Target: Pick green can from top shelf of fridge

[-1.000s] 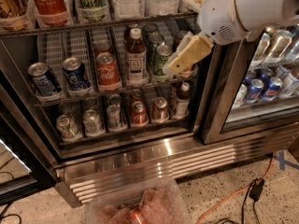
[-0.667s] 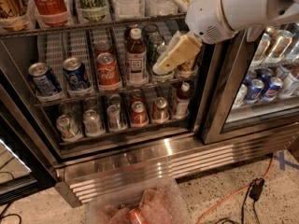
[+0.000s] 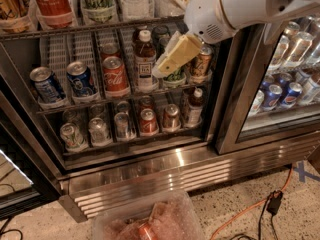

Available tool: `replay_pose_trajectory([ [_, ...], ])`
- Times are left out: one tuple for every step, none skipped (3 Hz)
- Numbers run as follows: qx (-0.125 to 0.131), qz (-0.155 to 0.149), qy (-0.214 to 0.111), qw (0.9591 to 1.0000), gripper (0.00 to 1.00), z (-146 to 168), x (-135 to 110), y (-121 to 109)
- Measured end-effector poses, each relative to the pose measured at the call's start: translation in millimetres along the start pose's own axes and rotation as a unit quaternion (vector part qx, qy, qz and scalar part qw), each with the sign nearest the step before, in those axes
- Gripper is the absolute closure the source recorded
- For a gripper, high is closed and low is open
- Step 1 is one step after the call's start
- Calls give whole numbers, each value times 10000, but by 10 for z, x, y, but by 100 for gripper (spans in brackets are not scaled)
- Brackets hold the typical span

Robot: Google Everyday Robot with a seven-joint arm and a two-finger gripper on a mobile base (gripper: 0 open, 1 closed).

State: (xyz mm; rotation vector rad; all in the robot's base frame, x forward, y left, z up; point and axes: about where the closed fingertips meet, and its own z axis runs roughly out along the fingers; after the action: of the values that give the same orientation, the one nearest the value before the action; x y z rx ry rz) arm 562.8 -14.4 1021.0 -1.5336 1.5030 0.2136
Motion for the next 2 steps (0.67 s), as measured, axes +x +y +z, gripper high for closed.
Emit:
replay_pose_trajectory([
  [-16, -141, -75, 9999, 0, 102, -93, -6],
  [-2, -286, -254, 9993, 0, 261, -239, -41],
])
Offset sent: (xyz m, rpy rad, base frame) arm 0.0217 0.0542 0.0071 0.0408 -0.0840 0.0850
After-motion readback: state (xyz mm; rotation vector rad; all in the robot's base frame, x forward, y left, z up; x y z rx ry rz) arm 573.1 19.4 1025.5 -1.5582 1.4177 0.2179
